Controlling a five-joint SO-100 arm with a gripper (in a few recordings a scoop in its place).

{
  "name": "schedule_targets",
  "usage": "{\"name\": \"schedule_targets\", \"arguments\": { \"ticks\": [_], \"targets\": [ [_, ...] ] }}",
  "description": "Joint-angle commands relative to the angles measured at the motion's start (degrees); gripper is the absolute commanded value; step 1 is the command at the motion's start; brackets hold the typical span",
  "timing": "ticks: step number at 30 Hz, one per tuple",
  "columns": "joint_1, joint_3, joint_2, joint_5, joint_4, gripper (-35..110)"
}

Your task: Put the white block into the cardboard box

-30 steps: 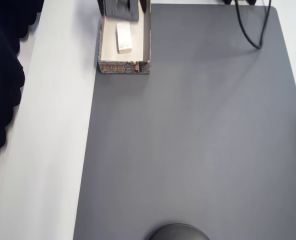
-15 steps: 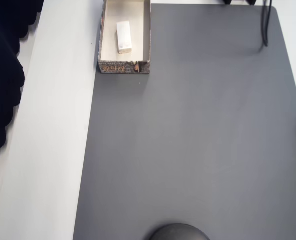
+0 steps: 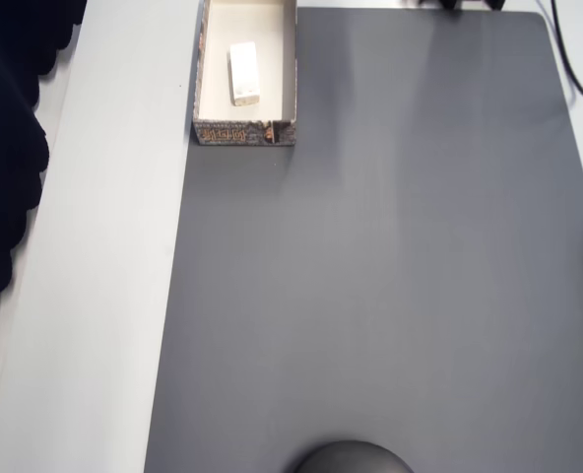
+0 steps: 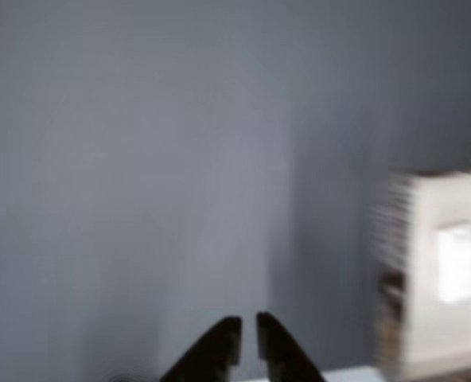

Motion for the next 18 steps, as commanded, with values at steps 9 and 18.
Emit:
{"name": "schedule_targets", "arguments": {
  "ticks": [9,18],
  "targets": [
    [-18.37,24.87,19.86,-11.16,-16.87,-2],
    [-27.60,36.65,27.77,-19.25,-19.25,-2]
  ]
}}
